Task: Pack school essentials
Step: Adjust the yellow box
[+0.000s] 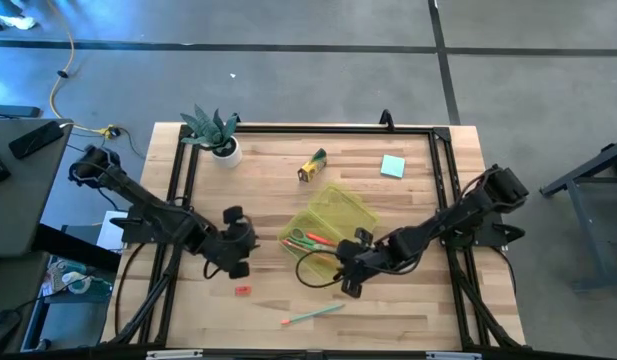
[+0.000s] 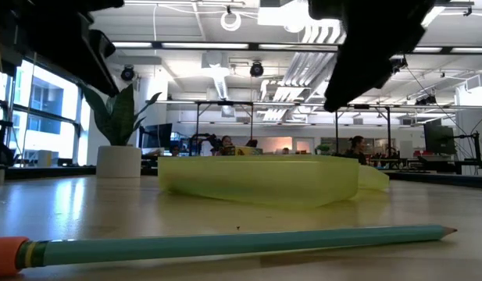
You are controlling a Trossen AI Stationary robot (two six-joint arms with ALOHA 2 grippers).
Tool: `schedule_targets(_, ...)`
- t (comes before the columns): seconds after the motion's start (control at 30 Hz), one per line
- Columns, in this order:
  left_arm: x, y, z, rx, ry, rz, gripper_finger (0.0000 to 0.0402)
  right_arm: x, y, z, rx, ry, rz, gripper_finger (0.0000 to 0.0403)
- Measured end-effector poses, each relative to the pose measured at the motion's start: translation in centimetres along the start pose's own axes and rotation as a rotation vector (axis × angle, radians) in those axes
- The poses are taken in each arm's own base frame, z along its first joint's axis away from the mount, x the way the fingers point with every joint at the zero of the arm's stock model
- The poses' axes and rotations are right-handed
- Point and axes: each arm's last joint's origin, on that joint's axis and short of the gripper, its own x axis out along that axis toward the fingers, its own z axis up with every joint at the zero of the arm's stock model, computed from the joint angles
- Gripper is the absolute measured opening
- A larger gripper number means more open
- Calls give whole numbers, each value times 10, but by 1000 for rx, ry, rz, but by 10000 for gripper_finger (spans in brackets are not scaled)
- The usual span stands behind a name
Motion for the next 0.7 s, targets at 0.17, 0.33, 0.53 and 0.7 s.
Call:
schedule_targets(0.17,19,16,6,16,75,29,90,-4,6,-15,26,72,-13,129)
schedule_targets(0.33,39,28,5,85,184,25,90,-5,4,-33,41,140,-144,129)
schedule_targets(0.53,62,43,6,128,259,68,90,4,4,-46,75,185,-235,129)
schedule_targets(0.7,83,55,6,89,294,111,90,19,0,-53,96,203,-317,129)
